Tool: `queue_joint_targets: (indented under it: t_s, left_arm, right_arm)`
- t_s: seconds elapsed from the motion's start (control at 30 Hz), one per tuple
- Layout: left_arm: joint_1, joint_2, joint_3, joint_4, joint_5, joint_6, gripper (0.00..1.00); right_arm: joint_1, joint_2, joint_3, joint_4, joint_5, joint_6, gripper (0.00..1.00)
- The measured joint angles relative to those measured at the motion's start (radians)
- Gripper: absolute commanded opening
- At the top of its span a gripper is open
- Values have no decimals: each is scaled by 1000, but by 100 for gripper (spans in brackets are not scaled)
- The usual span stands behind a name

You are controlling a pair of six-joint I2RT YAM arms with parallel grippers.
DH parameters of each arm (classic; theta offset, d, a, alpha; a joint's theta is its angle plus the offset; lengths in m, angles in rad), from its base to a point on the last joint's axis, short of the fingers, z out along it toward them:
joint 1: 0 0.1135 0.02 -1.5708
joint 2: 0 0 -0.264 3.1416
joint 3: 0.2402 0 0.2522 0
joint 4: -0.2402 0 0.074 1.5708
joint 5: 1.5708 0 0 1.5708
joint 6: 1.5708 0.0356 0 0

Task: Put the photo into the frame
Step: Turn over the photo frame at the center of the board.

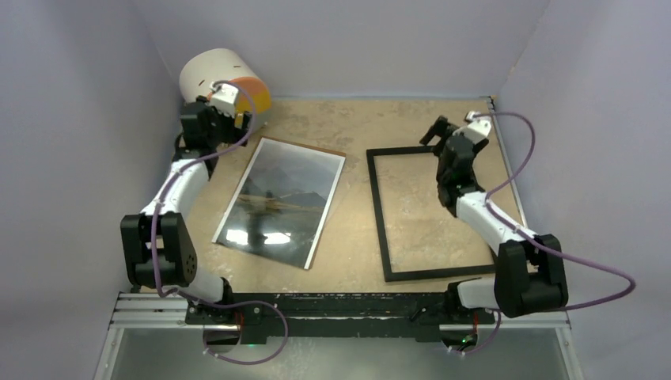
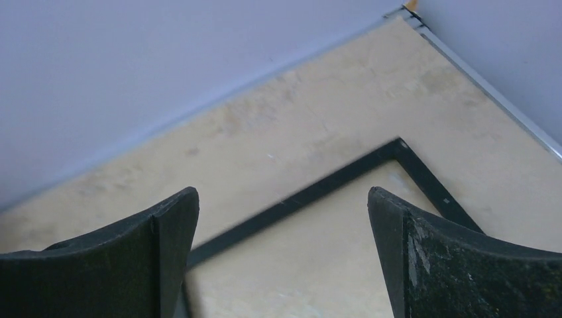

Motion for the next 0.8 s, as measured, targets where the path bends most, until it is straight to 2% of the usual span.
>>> queue_joint_targets:
  t_s: [0.13, 0.23, 0.37, 0.57, 0.8]
  left_arm:
    - [111, -19, 197, -311, 133, 24, 93]
    - [162, -19, 290, -510, 198, 44, 93]
    - [157, -26, 312, -706, 266, 75, 93]
    - [153, -67, 299, -859, 294, 122, 93]
    - [140, -88, 276, -932, 316, 162, 96]
  right_arm:
    - [-7, 0, 224, -267, -77, 116, 99]
    - [39, 9, 261, -395, -124, 117, 99]
    - [163, 82, 275, -577, -169, 103, 99]
    - [348, 179, 266, -782, -164, 86, 91]
    - [382, 200, 193, -800, -164, 90, 80]
